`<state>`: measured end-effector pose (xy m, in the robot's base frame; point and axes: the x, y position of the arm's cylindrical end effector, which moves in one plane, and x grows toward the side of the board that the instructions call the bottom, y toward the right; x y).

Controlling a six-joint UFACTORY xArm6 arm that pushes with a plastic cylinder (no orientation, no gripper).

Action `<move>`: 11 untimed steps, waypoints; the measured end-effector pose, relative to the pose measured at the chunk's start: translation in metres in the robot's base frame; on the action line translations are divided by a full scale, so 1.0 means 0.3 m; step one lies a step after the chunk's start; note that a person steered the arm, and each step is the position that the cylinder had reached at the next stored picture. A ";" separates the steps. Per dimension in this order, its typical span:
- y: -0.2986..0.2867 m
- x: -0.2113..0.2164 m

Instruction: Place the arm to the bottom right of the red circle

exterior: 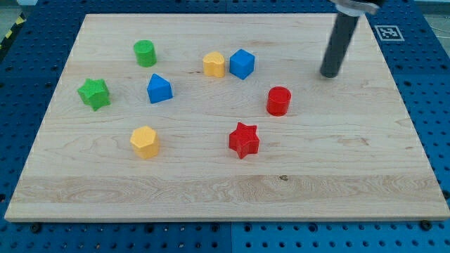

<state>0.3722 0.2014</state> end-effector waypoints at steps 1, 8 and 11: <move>0.084 0.016; 0.275 0.063; 0.009 0.408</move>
